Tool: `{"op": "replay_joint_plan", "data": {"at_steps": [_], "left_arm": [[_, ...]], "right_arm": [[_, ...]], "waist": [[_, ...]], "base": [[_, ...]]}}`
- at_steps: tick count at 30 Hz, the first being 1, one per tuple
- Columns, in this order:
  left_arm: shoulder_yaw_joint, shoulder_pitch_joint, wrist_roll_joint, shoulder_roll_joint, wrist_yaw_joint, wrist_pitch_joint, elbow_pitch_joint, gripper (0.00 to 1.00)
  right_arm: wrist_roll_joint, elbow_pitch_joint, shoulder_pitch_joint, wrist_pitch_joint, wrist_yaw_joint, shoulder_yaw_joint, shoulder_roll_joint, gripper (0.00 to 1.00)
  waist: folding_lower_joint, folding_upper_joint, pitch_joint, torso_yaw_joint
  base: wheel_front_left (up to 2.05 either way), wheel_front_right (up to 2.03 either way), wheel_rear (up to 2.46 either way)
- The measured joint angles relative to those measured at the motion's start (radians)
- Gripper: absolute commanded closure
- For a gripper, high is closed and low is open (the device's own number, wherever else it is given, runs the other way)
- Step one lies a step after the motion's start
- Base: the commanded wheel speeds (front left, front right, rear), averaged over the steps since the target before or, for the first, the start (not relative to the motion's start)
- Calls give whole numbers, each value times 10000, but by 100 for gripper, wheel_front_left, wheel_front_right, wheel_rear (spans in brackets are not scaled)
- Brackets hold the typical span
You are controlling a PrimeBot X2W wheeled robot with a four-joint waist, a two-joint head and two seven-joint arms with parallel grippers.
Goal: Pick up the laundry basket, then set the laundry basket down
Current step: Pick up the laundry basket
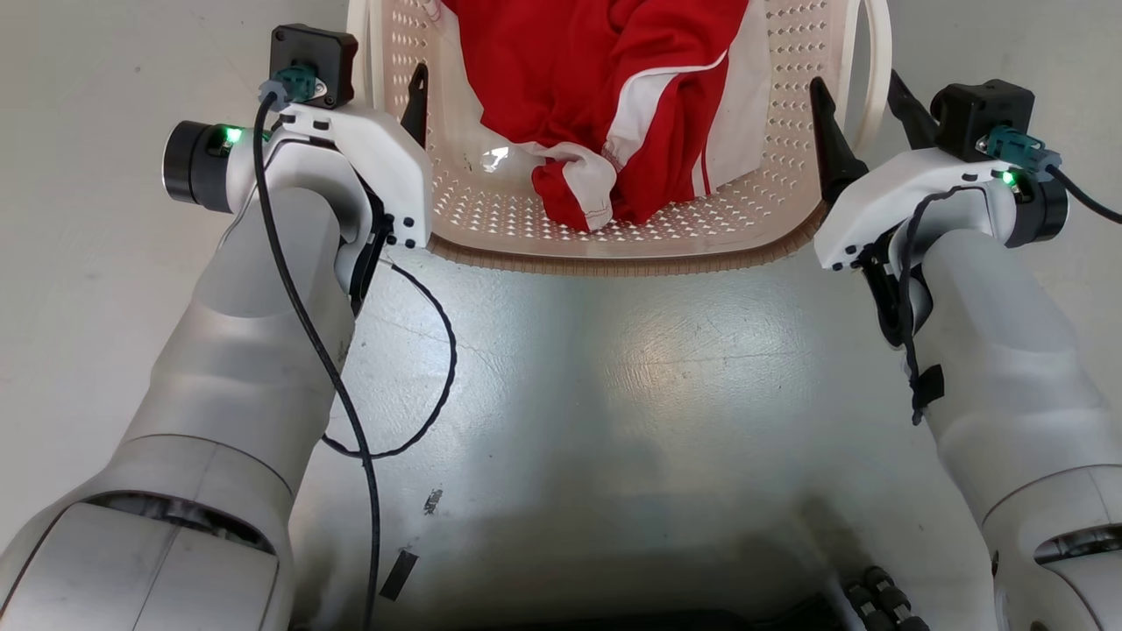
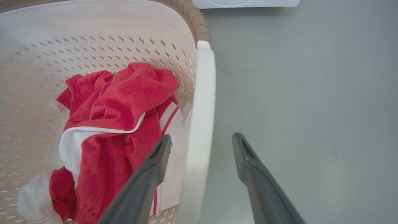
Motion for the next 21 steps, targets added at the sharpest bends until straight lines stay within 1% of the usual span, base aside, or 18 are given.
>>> {"op": "replay_joint_plan", "data": {"at_steps": [15,20,21], "left_arm": [[-389,-13,-322,2,0,42,115,0],[-522,-13,-585,4,0,38,134,0],[-560,-13,-608,2,0,38,134,0]], "right_arm": [[167,105,-161,0,0,138,-2,0],[171,280,-159,0,0,265,-4,0],[171,311,-159,0,0,311,-4,15]], "waist": [[0,0,33,3],[0,0,9,23],[0,0,8,24]], "base": [[0,0,0],[0,0,0],[0,0,0]]}}
